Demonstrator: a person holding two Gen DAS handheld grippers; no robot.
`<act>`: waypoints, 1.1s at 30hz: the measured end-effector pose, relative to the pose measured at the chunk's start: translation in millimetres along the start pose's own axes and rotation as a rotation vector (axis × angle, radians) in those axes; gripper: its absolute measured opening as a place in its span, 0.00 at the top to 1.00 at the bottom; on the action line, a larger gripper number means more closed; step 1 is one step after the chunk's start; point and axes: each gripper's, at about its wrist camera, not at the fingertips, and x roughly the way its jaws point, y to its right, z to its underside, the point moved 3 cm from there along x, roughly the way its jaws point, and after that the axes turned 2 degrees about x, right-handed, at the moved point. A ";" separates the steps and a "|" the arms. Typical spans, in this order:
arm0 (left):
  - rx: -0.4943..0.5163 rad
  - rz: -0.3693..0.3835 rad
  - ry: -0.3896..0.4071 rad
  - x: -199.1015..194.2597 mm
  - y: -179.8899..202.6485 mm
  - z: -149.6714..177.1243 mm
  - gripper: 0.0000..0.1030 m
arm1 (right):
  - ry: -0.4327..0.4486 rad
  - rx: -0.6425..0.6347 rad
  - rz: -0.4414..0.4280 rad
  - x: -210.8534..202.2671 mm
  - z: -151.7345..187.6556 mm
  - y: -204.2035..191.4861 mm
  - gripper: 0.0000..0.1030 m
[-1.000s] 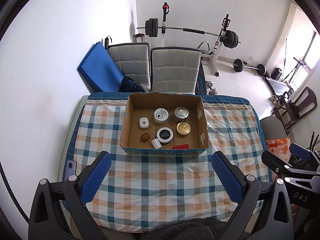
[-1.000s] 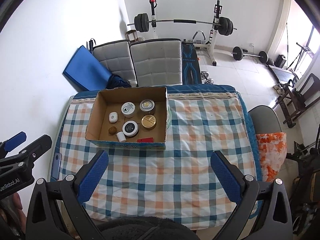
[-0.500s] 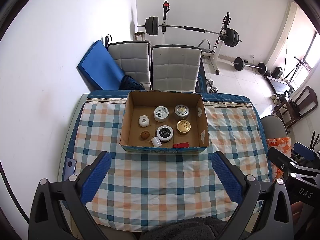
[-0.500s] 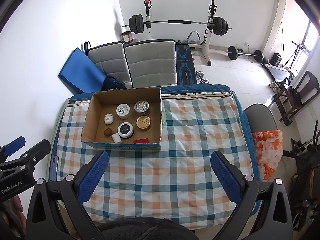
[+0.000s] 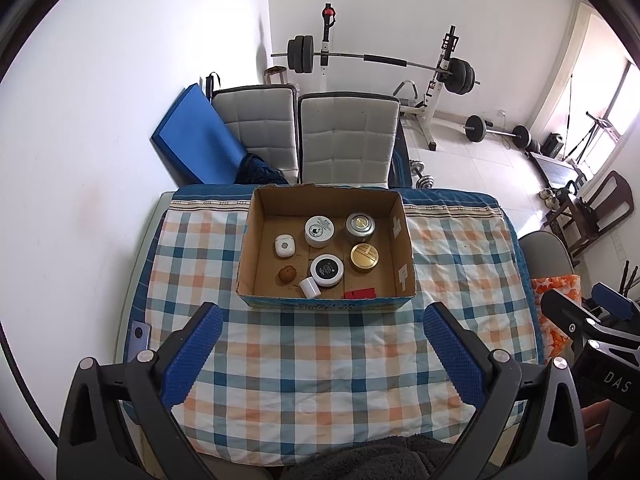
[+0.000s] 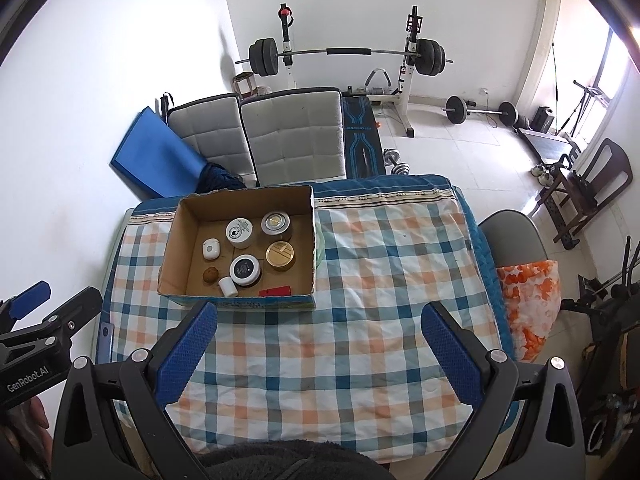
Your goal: Organize rigid objects
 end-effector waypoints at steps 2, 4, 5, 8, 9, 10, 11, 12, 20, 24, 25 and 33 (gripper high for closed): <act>0.000 0.003 -0.002 -0.3 0.2 0.4 0.00 | 0.005 0.002 0.003 -1.0 -0.3 0.4 0.00; 0.000 0.000 0.000 -0.1 0.6 0.2 0.00 | 0.003 0.004 0.003 -0.8 -0.7 0.4 0.00; 0.001 0.002 -0.002 -0.1 0.9 0.2 0.00 | 0.003 0.001 0.004 -1.2 -0.5 0.2 0.00; 0.000 0.001 -0.002 -0.2 0.8 0.5 0.00 | 0.004 0.004 0.004 -1.8 -1.0 0.1 0.00; 0.000 0.001 -0.001 -0.5 0.9 0.7 0.00 | 0.004 0.006 0.004 -1.9 -1.4 0.1 0.00; 0.000 0.001 0.000 -0.7 1.0 0.7 0.00 | 0.003 0.007 0.002 -2.1 -1.6 -0.2 0.00; 0.000 0.001 0.001 -0.5 1.1 0.4 0.00 | 0.003 0.011 0.003 -2.3 -2.1 -0.3 0.00; -0.002 0.000 -0.001 -0.3 1.2 0.8 0.00 | 0.006 0.010 0.005 -2.5 -2.2 0.0 0.00; -0.001 -0.001 0.002 -0.5 1.6 1.0 0.00 | 0.016 0.023 0.011 -3.4 -5.2 -1.6 0.00; 0.000 0.000 0.001 -0.8 2.2 1.3 0.00 | 0.015 0.025 0.008 -3.3 -5.8 -1.9 0.00; -0.002 -0.001 0.000 -0.5 1.9 1.2 0.00 | 0.014 0.024 0.008 -3.5 -5.5 -1.8 0.00; -0.002 0.000 0.003 -0.9 2.5 1.7 0.00 | 0.017 0.029 0.010 -4.0 -6.2 -1.1 0.00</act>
